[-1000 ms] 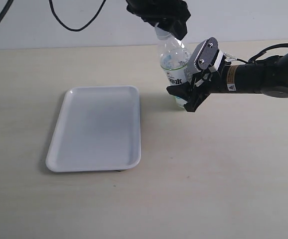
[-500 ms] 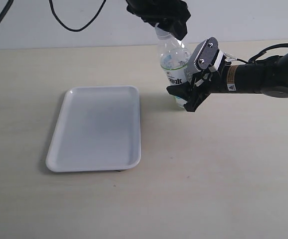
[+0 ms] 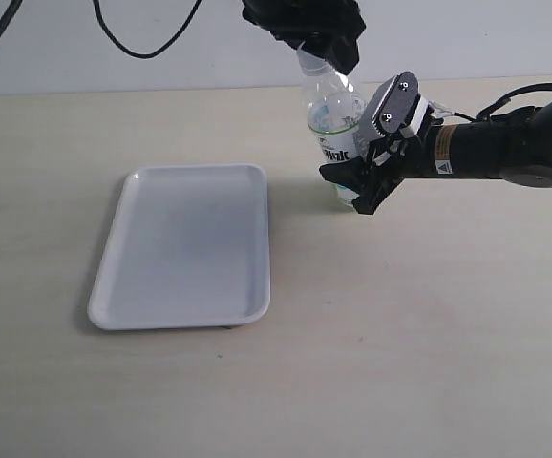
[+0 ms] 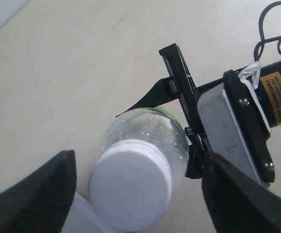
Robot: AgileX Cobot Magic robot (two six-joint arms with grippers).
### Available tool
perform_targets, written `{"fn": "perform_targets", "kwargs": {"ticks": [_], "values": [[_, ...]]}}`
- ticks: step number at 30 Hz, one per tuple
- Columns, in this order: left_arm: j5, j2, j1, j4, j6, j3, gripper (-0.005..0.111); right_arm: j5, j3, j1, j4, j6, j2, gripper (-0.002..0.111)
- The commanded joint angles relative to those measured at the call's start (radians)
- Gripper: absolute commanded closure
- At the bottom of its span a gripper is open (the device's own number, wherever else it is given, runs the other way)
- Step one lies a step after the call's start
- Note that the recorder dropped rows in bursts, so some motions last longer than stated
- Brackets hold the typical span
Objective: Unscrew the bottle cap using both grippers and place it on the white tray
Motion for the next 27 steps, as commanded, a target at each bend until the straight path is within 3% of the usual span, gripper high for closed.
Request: {"fn": "perform_targets", "kwargs": {"ticks": [1,27], "values": [[-0.019,-0.022,0.000,-0.007,0.001,-0.002,0.036,0.070,0.004,0.002,-0.027,-0.005,0.007,0.108],[-0.019,-0.029,0.000,-0.005,0.001,-0.002,0.037,0.062,0.004,0.002,-0.029,-0.005,0.007,0.108]]}}
